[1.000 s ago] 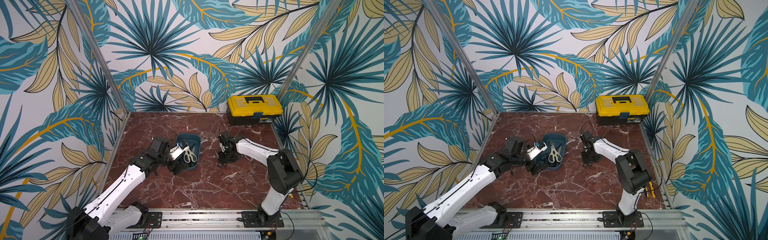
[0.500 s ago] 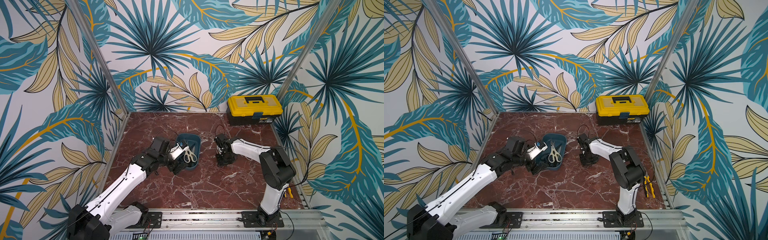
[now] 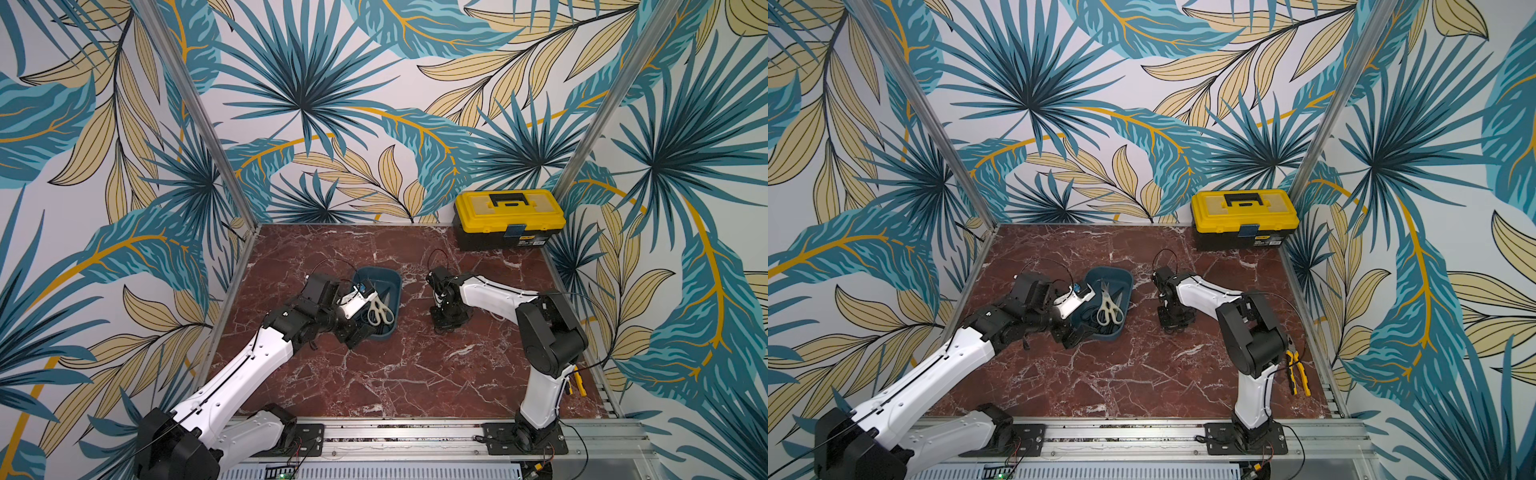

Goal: Put the scissors into the storage box
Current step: Pick up the scissors from the center of the board, then place the scissors in the storage box.

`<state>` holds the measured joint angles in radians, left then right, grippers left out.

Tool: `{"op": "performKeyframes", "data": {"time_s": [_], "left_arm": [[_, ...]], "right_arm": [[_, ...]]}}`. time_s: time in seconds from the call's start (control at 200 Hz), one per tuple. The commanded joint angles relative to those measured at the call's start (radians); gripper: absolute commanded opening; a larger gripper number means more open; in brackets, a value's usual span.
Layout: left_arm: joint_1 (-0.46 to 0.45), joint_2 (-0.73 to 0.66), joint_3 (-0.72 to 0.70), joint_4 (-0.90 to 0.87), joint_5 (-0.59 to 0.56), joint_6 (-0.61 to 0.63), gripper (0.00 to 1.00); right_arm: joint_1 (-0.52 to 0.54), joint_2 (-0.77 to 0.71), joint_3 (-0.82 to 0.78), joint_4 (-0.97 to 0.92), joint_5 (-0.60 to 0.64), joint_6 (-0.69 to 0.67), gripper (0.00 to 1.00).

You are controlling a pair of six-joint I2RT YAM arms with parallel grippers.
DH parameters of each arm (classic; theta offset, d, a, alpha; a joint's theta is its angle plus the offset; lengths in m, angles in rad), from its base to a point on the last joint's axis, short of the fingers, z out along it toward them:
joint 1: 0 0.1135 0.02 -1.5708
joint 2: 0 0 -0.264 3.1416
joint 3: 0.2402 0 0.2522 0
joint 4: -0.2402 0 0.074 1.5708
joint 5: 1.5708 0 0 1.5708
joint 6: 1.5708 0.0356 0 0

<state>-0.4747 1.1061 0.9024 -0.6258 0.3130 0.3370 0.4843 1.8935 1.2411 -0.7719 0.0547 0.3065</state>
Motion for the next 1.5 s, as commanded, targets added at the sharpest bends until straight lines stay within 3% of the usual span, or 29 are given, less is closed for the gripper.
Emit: {"op": "performKeyframes", "data": {"time_s": [0.0,0.245,0.406,0.541,0.801,0.932,1.137,1.267,1.358,1.498], "left_arm": [[-0.001,-0.014,0.021,-0.004,-0.018,0.01,1.0],[0.014,-0.066,0.026,0.008,-0.119,-0.016,1.0],[0.12,-0.102,0.031,0.032,-0.152,-0.065,1.0],[0.211,-0.089,0.043,0.036,-0.265,-0.104,1.0],[0.31,-0.082,0.06,0.011,-0.496,-0.145,1.0],[0.314,-0.097,0.044,0.022,-0.521,-0.133,1.0],[0.314,-0.123,0.03,0.046,-0.514,-0.123,1.0],[0.315,-0.132,0.03,0.046,-0.474,-0.108,1.0],[0.315,-0.139,0.021,0.061,-0.451,-0.101,1.0],[0.314,-0.153,0.005,0.087,-0.37,-0.076,1.0]], "right_arm": [[-0.002,0.01,0.005,-0.025,0.041,0.001,0.02],[0.002,-0.1,0.069,-0.084,0.034,0.014,0.0],[0.03,-0.16,0.155,-0.126,0.021,0.015,0.0],[0.09,-0.175,0.241,-0.143,0.0,0.033,0.0],[0.261,-0.053,0.383,-0.019,-0.129,0.143,0.0],[0.289,0.058,0.411,0.099,-0.222,0.251,0.0],[0.313,0.227,0.513,0.123,-0.215,0.298,0.01],[0.313,0.267,0.543,0.109,-0.194,0.298,0.12],[0.313,0.245,0.532,0.108,-0.15,0.288,0.37],[0.313,0.18,0.529,0.086,-0.071,0.232,0.56]]}}
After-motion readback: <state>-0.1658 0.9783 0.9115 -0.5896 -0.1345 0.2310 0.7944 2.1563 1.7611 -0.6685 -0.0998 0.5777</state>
